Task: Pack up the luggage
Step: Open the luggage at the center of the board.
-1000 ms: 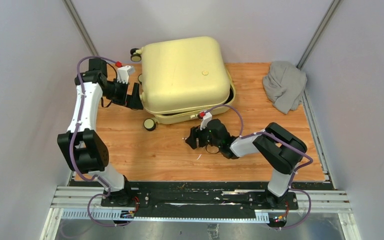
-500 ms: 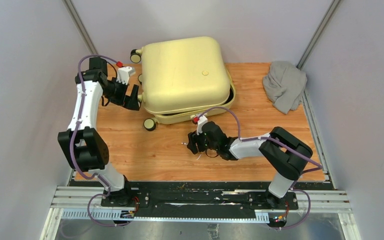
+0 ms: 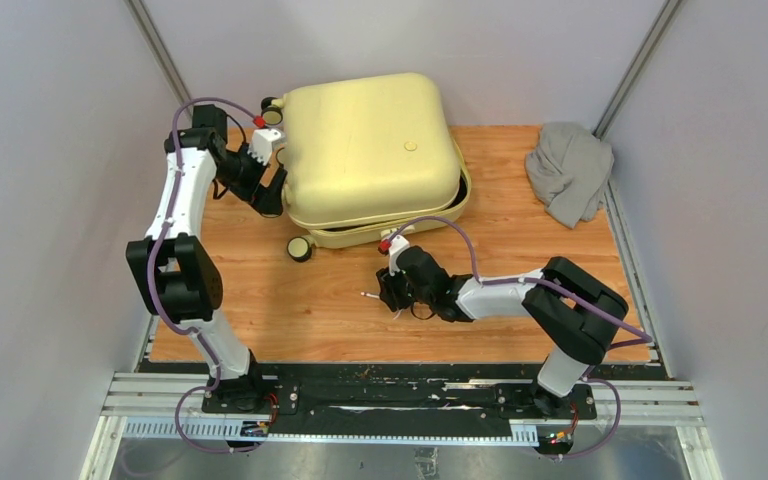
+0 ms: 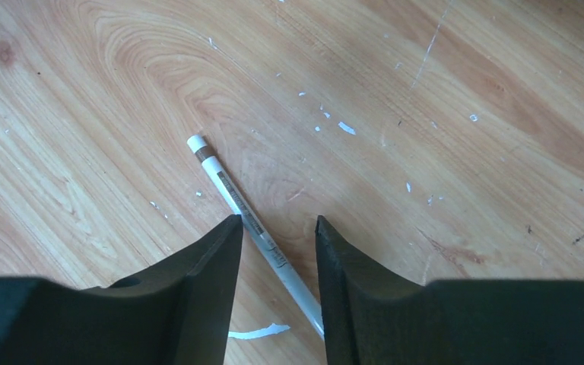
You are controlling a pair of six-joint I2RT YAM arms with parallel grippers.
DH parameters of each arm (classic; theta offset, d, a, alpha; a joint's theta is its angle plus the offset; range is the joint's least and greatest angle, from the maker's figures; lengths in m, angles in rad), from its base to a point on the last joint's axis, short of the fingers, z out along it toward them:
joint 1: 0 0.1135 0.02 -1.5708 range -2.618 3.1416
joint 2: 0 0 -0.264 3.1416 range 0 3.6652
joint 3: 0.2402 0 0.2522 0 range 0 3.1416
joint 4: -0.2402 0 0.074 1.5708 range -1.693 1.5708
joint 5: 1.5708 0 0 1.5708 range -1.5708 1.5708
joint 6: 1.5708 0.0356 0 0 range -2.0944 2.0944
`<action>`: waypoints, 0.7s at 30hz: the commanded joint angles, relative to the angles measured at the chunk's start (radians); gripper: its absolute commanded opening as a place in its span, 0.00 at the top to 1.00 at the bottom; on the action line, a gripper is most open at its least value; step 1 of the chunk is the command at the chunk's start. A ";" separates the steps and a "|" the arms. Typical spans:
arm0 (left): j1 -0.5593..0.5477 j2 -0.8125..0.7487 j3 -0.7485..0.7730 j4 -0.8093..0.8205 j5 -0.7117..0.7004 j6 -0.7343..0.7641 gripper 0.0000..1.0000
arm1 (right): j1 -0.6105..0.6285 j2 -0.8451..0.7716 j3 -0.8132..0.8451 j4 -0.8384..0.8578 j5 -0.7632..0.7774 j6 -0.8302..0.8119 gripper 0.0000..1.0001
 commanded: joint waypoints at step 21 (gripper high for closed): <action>-0.048 -0.040 0.017 0.043 -0.057 0.277 0.49 | 0.102 0.059 0.039 -0.312 0.110 -0.018 0.91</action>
